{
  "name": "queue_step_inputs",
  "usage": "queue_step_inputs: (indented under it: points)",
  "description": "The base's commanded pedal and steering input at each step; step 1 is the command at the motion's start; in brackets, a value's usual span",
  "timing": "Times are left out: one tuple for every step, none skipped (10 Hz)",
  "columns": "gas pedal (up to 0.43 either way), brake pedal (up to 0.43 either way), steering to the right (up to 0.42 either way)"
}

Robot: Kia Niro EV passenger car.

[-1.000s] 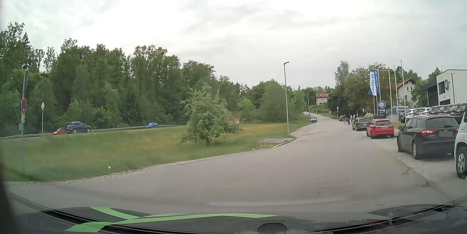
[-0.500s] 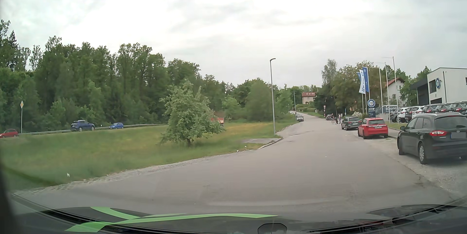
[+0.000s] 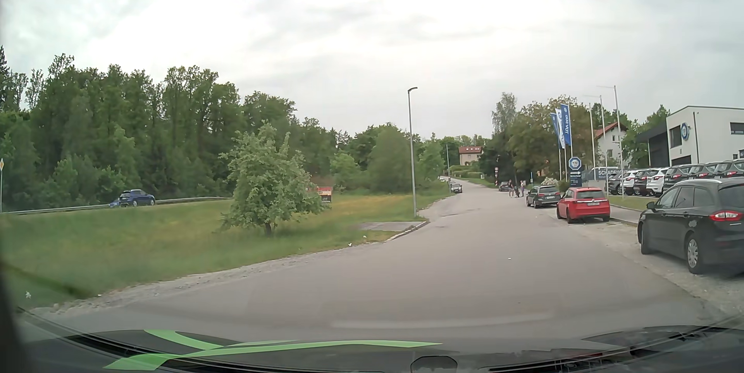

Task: Follow the waypoints while adhering to traffic rules and regulations

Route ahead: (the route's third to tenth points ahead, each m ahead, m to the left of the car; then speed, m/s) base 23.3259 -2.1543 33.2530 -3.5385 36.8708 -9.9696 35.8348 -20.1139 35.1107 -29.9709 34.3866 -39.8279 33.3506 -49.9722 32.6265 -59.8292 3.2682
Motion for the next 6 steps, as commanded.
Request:
queue_step_inputs:
  points:
    - [0.098, 0.000, 0.136]
    - [0.098, 0.000, 0.136]
    - [0.098, 0.000, 0.136]
    - [0.098, 0.000, 0.136]
    - [0.098, 0.000, 0.136]
    - [0.098, 0.000, 0.135]
